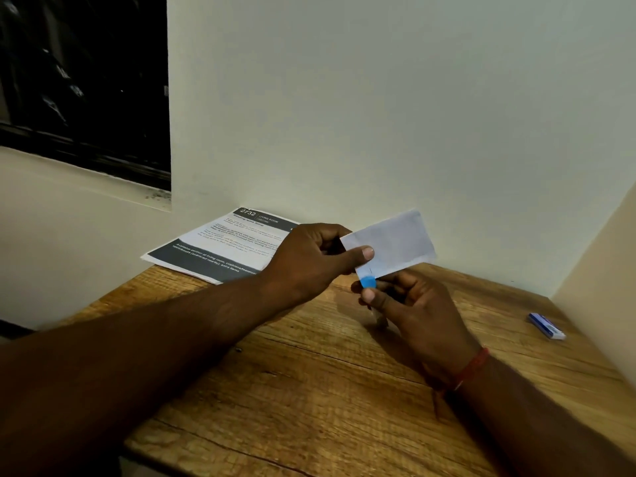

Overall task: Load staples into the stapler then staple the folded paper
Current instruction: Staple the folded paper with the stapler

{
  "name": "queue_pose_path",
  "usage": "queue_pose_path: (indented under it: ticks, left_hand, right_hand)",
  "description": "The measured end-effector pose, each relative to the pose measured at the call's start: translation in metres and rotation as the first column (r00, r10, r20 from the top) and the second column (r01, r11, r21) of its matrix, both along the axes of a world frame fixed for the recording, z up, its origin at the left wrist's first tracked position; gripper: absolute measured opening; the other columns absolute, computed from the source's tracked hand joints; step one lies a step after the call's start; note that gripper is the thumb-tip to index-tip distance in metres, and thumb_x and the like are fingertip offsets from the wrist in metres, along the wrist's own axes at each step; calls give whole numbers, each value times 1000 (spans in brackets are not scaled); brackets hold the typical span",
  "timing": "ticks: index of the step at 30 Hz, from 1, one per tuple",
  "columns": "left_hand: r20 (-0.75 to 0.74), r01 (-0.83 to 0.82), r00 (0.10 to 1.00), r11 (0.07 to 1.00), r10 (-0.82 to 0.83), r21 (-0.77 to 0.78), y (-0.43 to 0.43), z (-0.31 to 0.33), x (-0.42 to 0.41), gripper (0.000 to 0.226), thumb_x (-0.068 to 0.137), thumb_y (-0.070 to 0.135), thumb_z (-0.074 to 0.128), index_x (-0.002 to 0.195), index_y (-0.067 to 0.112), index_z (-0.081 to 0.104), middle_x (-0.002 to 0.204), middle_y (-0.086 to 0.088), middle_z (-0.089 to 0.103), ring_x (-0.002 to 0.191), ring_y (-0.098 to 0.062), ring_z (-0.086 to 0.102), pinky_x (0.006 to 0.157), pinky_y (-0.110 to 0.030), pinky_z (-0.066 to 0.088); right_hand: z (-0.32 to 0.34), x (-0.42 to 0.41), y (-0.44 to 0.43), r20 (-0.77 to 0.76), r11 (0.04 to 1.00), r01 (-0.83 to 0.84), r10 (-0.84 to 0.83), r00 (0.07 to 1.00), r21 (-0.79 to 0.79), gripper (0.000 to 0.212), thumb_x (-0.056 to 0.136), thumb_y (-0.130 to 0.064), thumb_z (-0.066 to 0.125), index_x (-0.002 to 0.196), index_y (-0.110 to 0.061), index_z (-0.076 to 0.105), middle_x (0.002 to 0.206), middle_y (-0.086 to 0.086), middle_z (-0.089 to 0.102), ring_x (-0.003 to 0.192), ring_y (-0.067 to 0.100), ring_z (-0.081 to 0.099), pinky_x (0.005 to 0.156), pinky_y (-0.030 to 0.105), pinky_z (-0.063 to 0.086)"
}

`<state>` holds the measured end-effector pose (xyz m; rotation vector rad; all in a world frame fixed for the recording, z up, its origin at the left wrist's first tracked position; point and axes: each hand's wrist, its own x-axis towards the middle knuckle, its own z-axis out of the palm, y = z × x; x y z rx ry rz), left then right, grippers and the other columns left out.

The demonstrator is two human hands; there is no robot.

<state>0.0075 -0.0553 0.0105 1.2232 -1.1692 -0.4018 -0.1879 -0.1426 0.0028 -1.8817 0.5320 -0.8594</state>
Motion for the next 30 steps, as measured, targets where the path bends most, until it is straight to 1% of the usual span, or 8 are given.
queue_pose_path:
  ticks: [7, 11, 18, 21, 23, 25, 27, 30]
  left_hand:
    - [-151, -18, 988, 1000, 16, -14, 0, 4, 9, 20, 103, 21, 82, 113, 4, 81, 96, -18, 87, 83, -28, 83, 84, -42, 68]
    - [-144, 8, 990, 1000, -6, 13, 1, 4, 7, 22, 104, 24, 80, 119, 6, 79, 91, -13, 87, 80, -23, 84, 80, -37, 68]
    - [-149, 72, 987, 994, -58, 87, 1, 5, 4, 28, 108, 27, 75, 128, 7, 73, 88, -10, 86, 78, -22, 84, 72, -29, 65]
    - [-137, 69, 989, 993, -55, 96, 1, 3, 4, 24, 107, 25, 76, 123, 8, 74, 92, -10, 87, 79, -22, 83, 73, -30, 65]
    - [-117, 66, 992, 992, -54, 105, 0, 1, 5, 22, 105, 25, 79, 120, 9, 75, 96, -10, 88, 80, -22, 83, 78, -35, 67]
    - [-94, 62, 994, 991, -51, 120, -1, 0, 6, 24, 103, 25, 82, 120, 10, 74, 100, -9, 88, 83, -23, 83, 84, -43, 69]
    - [-52, 52, 998, 989, -45, 137, -1, -1, 6, 28, 100, 24, 86, 122, 12, 72, 104, -7, 88, 86, -24, 84, 86, -46, 70]
    - [102, -33, 995, 992, 20, 124, 0, -3, 5, 50, 90, 25, 95, 129, 23, 63, 114, 1, 84, 98, -21, 84, 82, -40, 69]
  right_hand:
    - [-1, -4, -4, -236, 971, 59, -115, 965, -232, 25, 91, -32, 90, 115, -36, 84, 106, -21, 83, 99, -3, 76, 93, 26, 62]
    - [-2, -5, -7, -336, 945, 87, -197, 921, -316, 31, 85, -47, 93, 114, -38, 84, 109, -21, 79, 99, 1, 72, 85, 25, 59]
    - [-5, -3, -11, -423, 943, 63, -206, 882, -328, 44, 80, -51, 96, 119, -35, 84, 106, -15, 77, 93, 4, 71, 74, 18, 49]
    - [-5, -5, -11, -305, 966, 94, -167, 938, -240, 41, 84, -52, 92, 121, -37, 82, 107, -15, 81, 96, 1, 73, 78, 17, 55]
    - [1, -4, -11, -64, 991, 122, -126, 990, -61, 24, 94, -43, 85, 114, -30, 85, 104, -12, 85, 92, -3, 75, 77, 14, 56]
    - [6, -3, -12, 124, 985, 106, -122, 985, 133, 22, 98, -40, 78, 103, -20, 87, 100, -2, 86, 87, 5, 75, 79, 25, 57]
    - [6, -2, -13, 204, 962, 96, -151, 967, 256, 26, 99, -38, 78, 96, -13, 87, 92, 8, 83, 84, 18, 72, 80, 38, 57]
    - [6, -2, -11, 231, 946, 83, -160, 960, 313, 25, 102, -28, 78, 95, -5, 85, 86, 16, 79, 79, 24, 69, 79, 41, 58]
